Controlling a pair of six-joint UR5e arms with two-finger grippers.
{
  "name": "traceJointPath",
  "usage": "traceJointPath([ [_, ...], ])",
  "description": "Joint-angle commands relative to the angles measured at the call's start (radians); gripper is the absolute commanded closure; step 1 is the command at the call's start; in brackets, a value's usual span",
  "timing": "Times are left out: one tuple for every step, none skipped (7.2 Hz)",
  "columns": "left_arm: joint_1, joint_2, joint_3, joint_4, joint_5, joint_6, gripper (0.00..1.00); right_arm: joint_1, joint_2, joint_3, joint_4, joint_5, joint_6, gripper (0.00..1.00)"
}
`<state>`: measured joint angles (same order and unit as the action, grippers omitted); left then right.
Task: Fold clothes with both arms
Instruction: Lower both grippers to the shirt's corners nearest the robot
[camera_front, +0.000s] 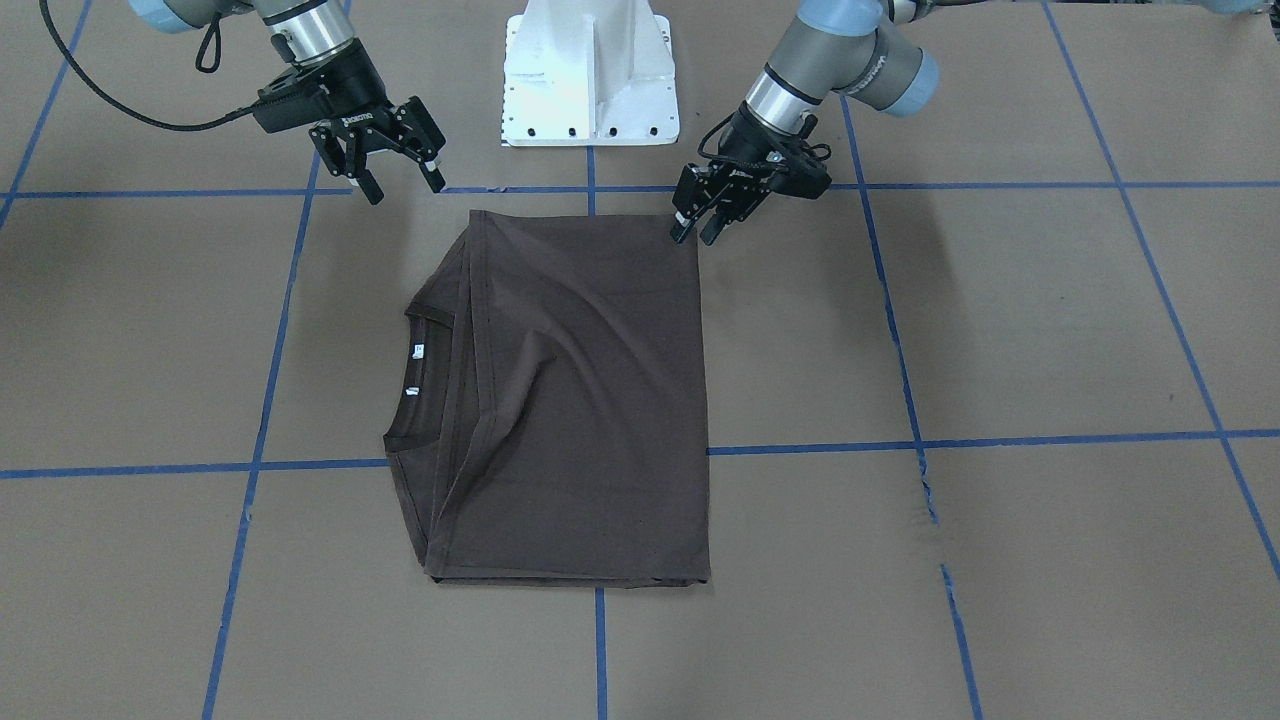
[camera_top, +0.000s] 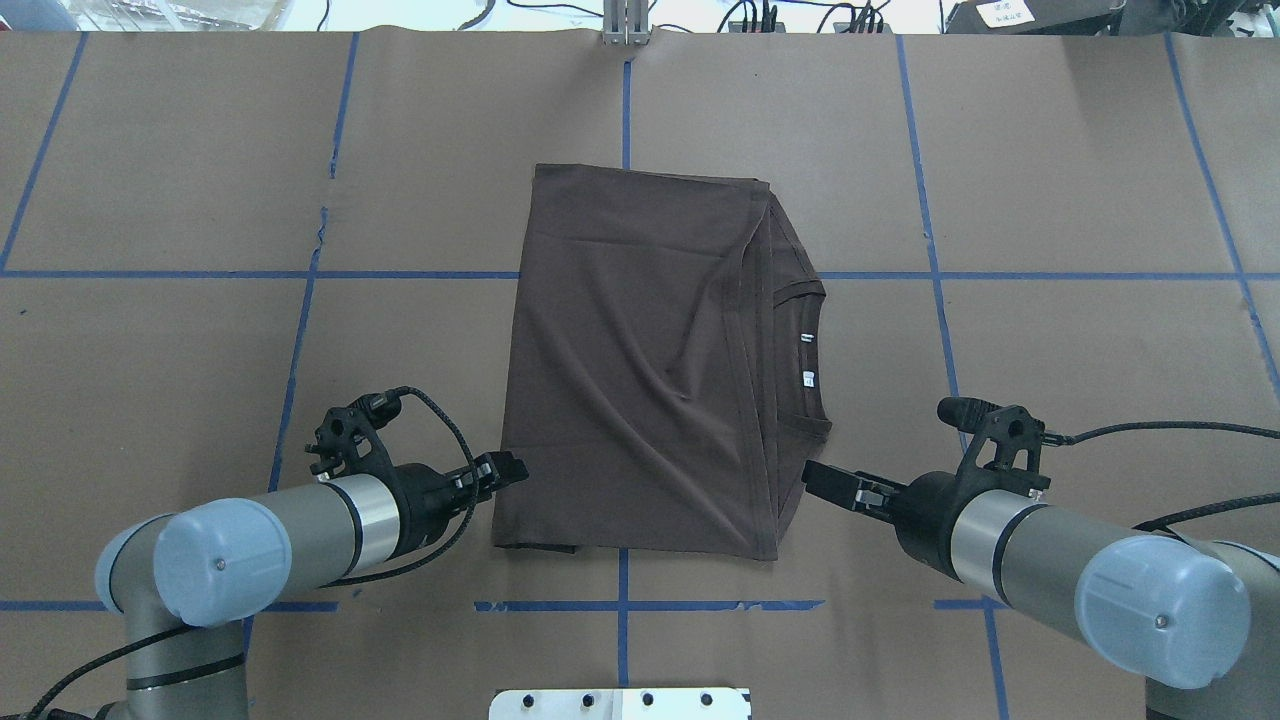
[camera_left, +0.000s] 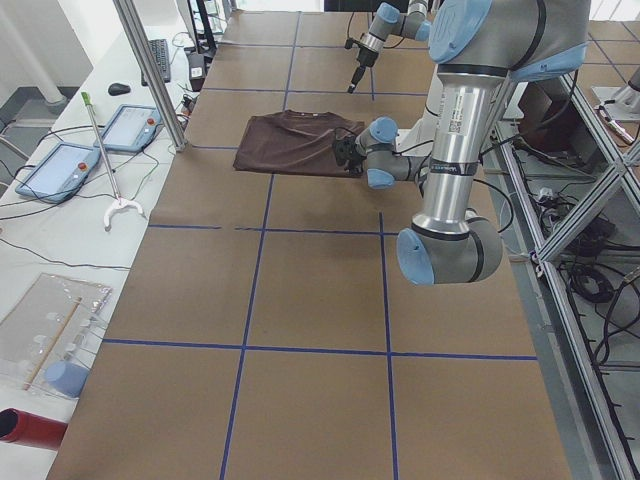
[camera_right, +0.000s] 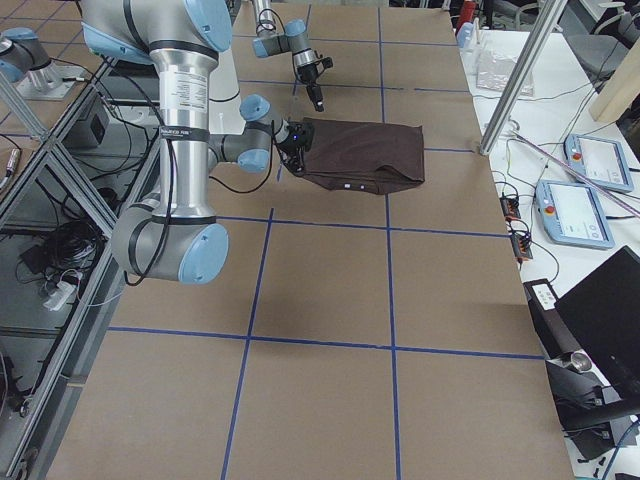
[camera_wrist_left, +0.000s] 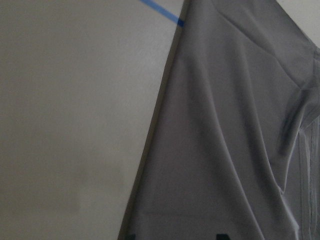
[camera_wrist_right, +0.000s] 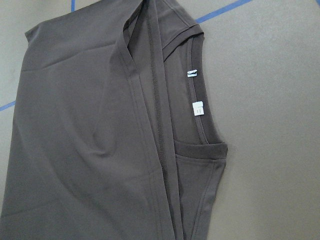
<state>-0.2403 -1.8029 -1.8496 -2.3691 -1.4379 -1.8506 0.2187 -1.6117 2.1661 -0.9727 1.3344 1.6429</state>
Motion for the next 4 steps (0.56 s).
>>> traceJointPath([
  [0.035,0.004,0.006,-0.001,0.036,-0.05,0.41,0.005,0.001,0.0,0.0,0.0,0.0,0.0],
  [0.053,0.028,0.007,-0.001,0.036,-0.05,0.41,0.005,-0.004,0.0,0.0,-0.001,0.0,0.0],
  [0.064,0.03,0.009,-0.001,0.036,-0.048,0.41,0.005,-0.005,0.0,0.0,-0.001,0.0,0.0],
  [0.073,0.031,0.01,-0.001,0.037,-0.048,0.41,0.005,-0.007,0.001,0.0,-0.001,0.0,0.0],
])
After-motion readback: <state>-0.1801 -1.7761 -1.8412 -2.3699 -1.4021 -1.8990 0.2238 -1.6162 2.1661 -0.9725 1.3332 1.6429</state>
